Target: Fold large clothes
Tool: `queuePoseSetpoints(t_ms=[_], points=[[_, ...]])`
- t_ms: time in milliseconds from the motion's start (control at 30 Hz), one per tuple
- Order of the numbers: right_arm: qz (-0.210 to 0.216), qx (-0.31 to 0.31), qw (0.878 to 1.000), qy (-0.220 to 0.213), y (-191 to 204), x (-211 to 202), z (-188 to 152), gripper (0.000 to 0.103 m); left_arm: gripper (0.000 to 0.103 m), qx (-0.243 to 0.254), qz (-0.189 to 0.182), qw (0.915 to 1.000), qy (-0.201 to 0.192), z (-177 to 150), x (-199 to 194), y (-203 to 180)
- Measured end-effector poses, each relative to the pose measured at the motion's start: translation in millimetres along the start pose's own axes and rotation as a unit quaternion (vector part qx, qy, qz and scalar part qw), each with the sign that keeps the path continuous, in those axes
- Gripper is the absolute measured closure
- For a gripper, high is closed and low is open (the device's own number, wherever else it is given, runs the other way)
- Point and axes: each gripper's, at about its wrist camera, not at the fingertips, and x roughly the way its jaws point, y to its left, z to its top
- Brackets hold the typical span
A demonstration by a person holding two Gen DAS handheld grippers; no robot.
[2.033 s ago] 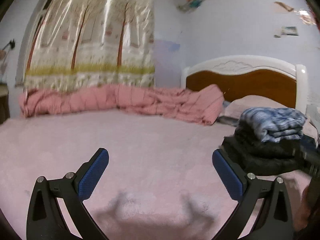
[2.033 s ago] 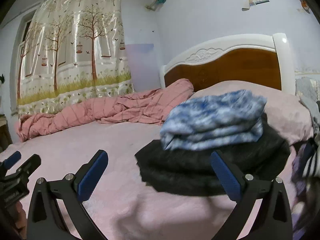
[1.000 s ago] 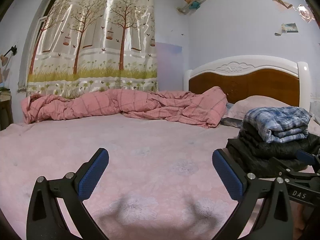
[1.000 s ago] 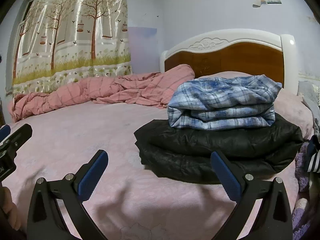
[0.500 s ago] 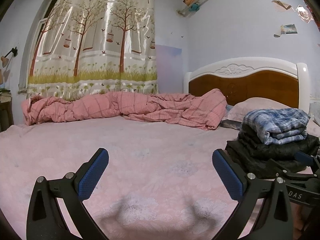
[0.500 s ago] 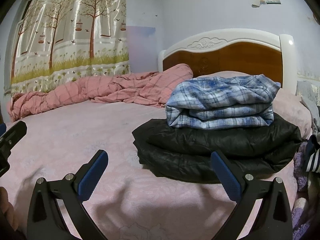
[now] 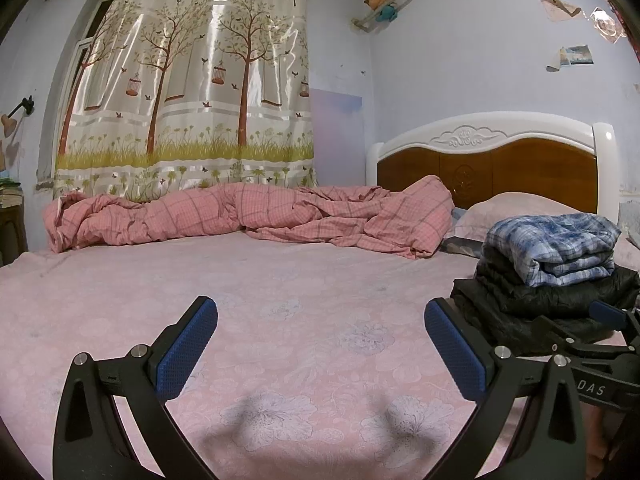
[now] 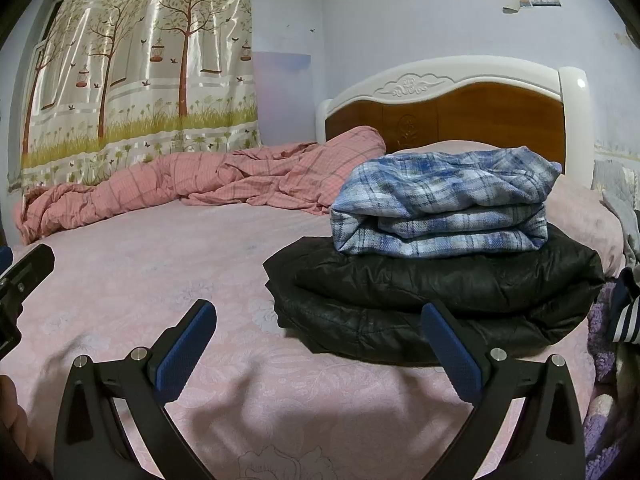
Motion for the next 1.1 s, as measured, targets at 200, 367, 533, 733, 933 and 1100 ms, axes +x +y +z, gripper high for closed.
queuePoseSetpoints(t_ms=[200,367,533,733,933,1100], points=[[0.0,-0.001,1.0,0.0,-0.3,0.3,0.2,0.0,0.0,-0.003,0.001,1.0,0.001,-0.3,0.1,-0.2],[-0.007,-0.006,1.0,0.007,0.3,2.9,-1.2,0.0,0.0,-0.015,0.006,0.9998,0.009,-1.2,4.2,2.4],[-0.008,-0.008,1.0,0.007,-1.2,5.5,-2.1,0.0,0.0,-0.017,0.009,0.9998,0.009,-1.5,7.5,3.4],[-0.012,-0.009,1.0,0.012,0.1,7.6,-2.4,0.0,0.0,-0.009,0.005,0.9999,0.006,-0.9,8.3,0.4],[-0.013,-0.01,1.0,0.012,1.3,7.0,-1.0,0.0,0.0,-0.009,0.005,0.9999,0.008,-0.9,9.1,0.7],[-0.012,-0.007,1.0,0.011,0.4,7.8,-1.2,0.0,0.0,-0.009,0.006,0.9999,0.009,-1.0,9.5,0.3]])
